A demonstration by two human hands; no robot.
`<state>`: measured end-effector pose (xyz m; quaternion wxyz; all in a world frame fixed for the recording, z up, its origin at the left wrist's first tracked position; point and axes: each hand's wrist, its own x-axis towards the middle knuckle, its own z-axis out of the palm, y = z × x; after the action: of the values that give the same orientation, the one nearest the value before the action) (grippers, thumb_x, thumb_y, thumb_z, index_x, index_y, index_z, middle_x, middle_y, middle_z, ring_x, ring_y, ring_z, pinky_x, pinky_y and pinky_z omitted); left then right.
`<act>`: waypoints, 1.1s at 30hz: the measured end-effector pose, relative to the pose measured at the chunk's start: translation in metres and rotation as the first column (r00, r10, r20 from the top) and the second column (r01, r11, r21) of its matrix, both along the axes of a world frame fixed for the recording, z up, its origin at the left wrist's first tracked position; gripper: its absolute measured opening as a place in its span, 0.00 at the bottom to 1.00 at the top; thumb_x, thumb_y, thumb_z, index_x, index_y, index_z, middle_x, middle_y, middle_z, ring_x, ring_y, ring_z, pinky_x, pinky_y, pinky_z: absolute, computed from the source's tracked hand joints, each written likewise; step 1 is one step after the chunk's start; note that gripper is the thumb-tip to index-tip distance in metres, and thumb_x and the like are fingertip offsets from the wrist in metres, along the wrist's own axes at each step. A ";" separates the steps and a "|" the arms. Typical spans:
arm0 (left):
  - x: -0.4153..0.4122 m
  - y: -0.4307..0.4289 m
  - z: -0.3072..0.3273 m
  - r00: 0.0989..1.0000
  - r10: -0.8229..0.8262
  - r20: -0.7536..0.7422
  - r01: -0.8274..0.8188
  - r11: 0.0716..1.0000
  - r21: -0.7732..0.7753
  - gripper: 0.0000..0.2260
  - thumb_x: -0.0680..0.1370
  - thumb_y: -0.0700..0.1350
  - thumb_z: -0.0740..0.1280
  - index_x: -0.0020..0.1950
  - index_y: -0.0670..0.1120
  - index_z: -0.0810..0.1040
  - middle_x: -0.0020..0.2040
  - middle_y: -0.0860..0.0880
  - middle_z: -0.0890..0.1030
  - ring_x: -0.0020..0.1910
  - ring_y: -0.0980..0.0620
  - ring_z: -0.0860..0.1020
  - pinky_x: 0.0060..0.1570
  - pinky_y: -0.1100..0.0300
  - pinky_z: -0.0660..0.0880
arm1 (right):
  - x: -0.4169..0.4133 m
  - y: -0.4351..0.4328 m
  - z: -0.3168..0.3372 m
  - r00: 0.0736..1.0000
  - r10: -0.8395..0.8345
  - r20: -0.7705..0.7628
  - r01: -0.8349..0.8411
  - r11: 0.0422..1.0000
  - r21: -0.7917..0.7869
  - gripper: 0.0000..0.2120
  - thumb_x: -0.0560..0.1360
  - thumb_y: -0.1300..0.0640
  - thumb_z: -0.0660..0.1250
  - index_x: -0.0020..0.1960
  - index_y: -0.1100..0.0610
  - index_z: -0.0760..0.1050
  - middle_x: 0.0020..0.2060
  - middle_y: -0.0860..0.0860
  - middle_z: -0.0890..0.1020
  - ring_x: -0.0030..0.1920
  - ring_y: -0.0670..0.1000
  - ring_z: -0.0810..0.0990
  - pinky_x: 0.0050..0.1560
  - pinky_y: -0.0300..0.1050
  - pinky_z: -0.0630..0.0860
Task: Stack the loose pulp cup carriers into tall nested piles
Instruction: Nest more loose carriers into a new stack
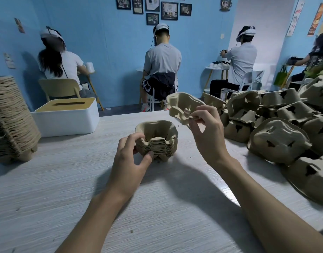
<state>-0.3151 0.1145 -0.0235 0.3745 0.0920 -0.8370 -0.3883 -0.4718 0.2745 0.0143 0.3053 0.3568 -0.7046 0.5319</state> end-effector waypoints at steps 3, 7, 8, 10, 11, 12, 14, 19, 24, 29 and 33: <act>0.000 0.000 0.000 1.000 -0.009 0.003 0.009 0.999 0.031 0.21 0.76 0.42 0.74 0.65 0.54 0.72 0.61 0.51 0.73 0.60 0.54 0.76 0.63 0.57 0.75 | 0.014 -0.004 0.001 0.992 0.106 -0.068 -0.106 0.994 0.003 0.04 0.74 0.68 0.70 0.50 0.65 0.79 0.54 0.56 0.76 0.52 0.50 0.78 0.55 0.42 0.78; 0.000 0.000 -0.001 1.000 -0.013 -0.025 0.014 0.999 0.051 0.30 0.75 0.43 0.75 0.67 0.63 0.62 0.63 0.53 0.74 0.59 0.59 0.77 0.59 0.59 0.75 | 0.025 -0.010 -0.002 0.967 0.235 -0.100 -0.228 0.971 0.077 0.05 0.74 0.69 0.70 0.50 0.65 0.80 0.54 0.56 0.76 0.51 0.52 0.79 0.53 0.45 0.79; 0.000 0.000 -0.001 1.000 -0.005 -0.020 0.006 0.999 0.052 0.32 0.75 0.44 0.75 0.69 0.63 0.60 0.63 0.53 0.74 0.59 0.60 0.76 0.59 0.61 0.75 | 0.026 -0.011 -0.003 0.961 0.255 -0.102 -0.246 0.964 0.098 0.05 0.74 0.69 0.70 0.50 0.65 0.80 0.54 0.57 0.76 0.50 0.51 0.79 0.52 0.45 0.79; -0.001 0.000 -0.002 1.000 0.004 -0.014 -0.003 0.998 0.069 0.36 0.75 0.44 0.75 0.73 0.61 0.57 0.63 0.52 0.74 0.60 0.56 0.76 0.61 0.57 0.74 | 0.028 -0.012 -0.003 0.956 0.266 -0.120 -0.250 0.959 0.138 0.08 0.73 0.71 0.69 0.51 0.65 0.80 0.55 0.57 0.76 0.49 0.48 0.79 0.52 0.41 0.77; -0.001 0.000 -0.003 1.000 0.003 -0.014 -0.002 0.997 0.076 0.38 0.75 0.44 0.75 0.75 0.60 0.55 0.63 0.51 0.74 0.61 0.54 0.76 0.62 0.54 0.74 | 0.029 -0.012 -0.003 0.956 0.266 -0.124 -0.247 0.958 0.147 0.10 0.72 0.72 0.68 0.52 0.64 0.80 0.56 0.57 0.76 0.51 0.45 0.78 0.52 0.38 0.75; -0.002 0.000 -0.003 1.000 -0.001 -0.013 0.002 0.997 0.078 0.39 0.75 0.44 0.75 0.76 0.60 0.54 0.63 0.51 0.74 0.61 0.53 0.76 0.63 0.51 0.74 | 0.030 -0.011 -0.002 0.956 0.270 -0.115 -0.253 0.956 0.147 0.12 0.72 0.73 0.67 0.52 0.64 0.80 0.56 0.57 0.76 0.53 0.44 0.77 0.53 0.36 0.73; -0.002 -0.001 -0.004 1.000 -0.007 -0.018 0.009 0.997 0.074 0.40 0.75 0.44 0.75 0.76 0.62 0.52 0.63 0.51 0.75 0.61 0.51 0.77 0.63 0.46 0.75 | 0.034 -0.009 0.001 0.951 0.302 -0.067 -0.291 0.947 0.133 0.13 0.71 0.71 0.64 0.53 0.62 0.80 0.58 0.56 0.76 0.55 0.45 0.76 0.54 0.37 0.72; -0.001 0.000 -0.002 1.000 -0.013 -0.027 0.015 0.997 0.071 0.41 0.75 0.43 0.75 0.73 0.71 0.53 0.68 0.49 0.73 0.66 0.49 0.75 0.66 0.42 0.73 | 0.038 -0.007 0.003 0.942 0.337 -0.005 -0.334 0.935 0.123 0.13 0.72 0.68 0.62 0.54 0.62 0.79 0.60 0.55 0.74 0.53 0.48 0.76 0.56 0.48 0.75; -0.001 0.000 -0.001 0.999 -0.017 -0.035 0.019 0.999 0.043 0.36 0.75 0.41 0.74 0.73 0.67 0.61 0.65 0.51 0.74 0.63 0.54 0.75 0.65 0.50 0.73 | 0.036 -0.008 0.001 0.933 0.354 0.057 -0.359 0.925 0.125 0.12 0.75 0.60 0.62 0.55 0.61 0.79 0.59 0.53 0.74 0.55 0.49 0.77 0.57 0.44 0.75; -0.001 -0.001 -0.002 1.000 -0.006 -0.021 0.006 1.000 0.009 0.28 0.75 0.41 0.74 0.68 0.63 0.69 0.61 0.52 0.73 0.58 0.54 0.77 0.61 0.57 0.74 | 0.031 -0.009 -0.007 0.968 0.245 0.060 -0.251 0.913 0.322 0.17 0.78 0.48 0.60 0.60 0.55 0.79 0.60 0.46 0.77 0.62 0.48 0.73 0.64 0.46 0.70; -0.002 -0.002 -0.001 1.000 0.002 -0.008 -0.002 1.000 0.001 0.24 0.75 0.41 0.74 0.66 0.58 0.72 0.60 0.51 0.73 0.57 0.57 0.76 0.59 0.67 0.71 | 0.026 -0.012 -0.007 0.974 0.207 0.096 -0.225 0.940 0.257 0.17 0.79 0.48 0.58 0.60 0.55 0.79 0.58 0.46 0.78 0.59 0.48 0.74 0.59 0.42 0.69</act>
<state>-0.3166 0.1129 -0.0245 0.3783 0.0915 -0.8350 -0.3889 -0.4463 0.2626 0.0068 0.1704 0.4514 -0.7363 0.4744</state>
